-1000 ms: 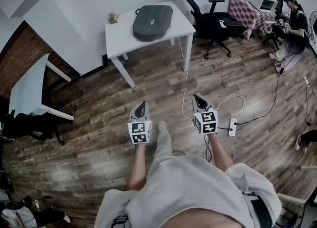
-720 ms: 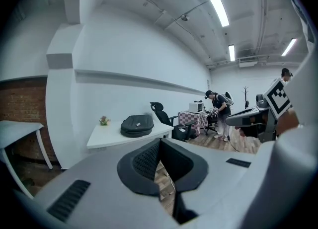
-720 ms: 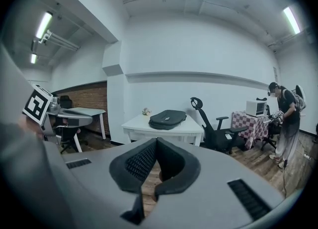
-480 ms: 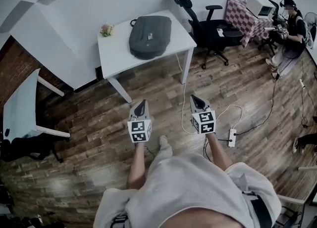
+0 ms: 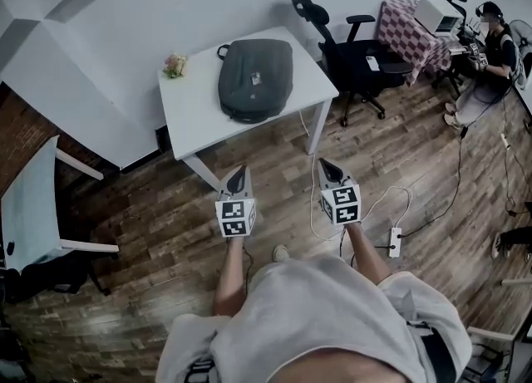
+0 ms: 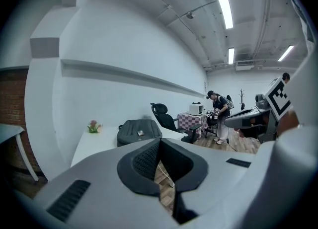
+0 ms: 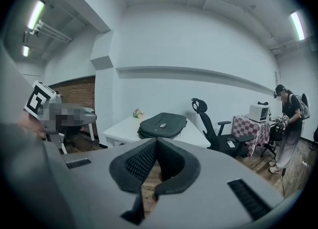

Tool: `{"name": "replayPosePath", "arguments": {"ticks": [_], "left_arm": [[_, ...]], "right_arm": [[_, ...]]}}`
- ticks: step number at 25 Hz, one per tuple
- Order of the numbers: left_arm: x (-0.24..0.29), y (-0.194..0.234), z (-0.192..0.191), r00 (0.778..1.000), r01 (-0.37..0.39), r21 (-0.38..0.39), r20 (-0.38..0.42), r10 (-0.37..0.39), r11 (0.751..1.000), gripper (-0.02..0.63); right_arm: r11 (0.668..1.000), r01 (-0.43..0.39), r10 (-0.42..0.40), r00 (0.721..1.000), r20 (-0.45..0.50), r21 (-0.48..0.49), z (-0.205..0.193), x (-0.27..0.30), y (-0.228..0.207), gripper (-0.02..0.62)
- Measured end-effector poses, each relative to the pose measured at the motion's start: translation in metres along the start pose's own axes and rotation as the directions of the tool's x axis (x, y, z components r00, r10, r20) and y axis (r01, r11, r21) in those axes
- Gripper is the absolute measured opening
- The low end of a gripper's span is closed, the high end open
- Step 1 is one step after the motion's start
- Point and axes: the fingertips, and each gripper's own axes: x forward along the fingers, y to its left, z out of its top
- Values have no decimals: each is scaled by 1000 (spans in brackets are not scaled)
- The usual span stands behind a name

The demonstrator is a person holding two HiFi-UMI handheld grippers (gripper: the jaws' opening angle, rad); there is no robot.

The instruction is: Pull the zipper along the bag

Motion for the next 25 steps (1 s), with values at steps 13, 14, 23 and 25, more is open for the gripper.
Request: {"name": "replayPosePath", "arguments": {"ticks": [13, 14, 23, 25], "left_arm": [[64, 22, -2, 996, 87, 26, -37, -86, 996, 26], [67, 24, -4, 995, 89, 26, -41, -88, 996, 26], [116, 39, -2, 994, 93, 38, -57, -91, 995, 26], [132, 44, 2, 994, 91, 45, -60, -89, 995, 26]], "right_arm": [[999, 33, -32, 998, -47, 11, -1, 54, -10, 14], [999, 35, -34, 998, -48, 10, -2, 58, -10, 14], [999, 27, -25, 998, -56, 26, -5, 104, -29, 14], [999, 27, -25, 998, -53, 29, -2, 121, -38, 14]]}}
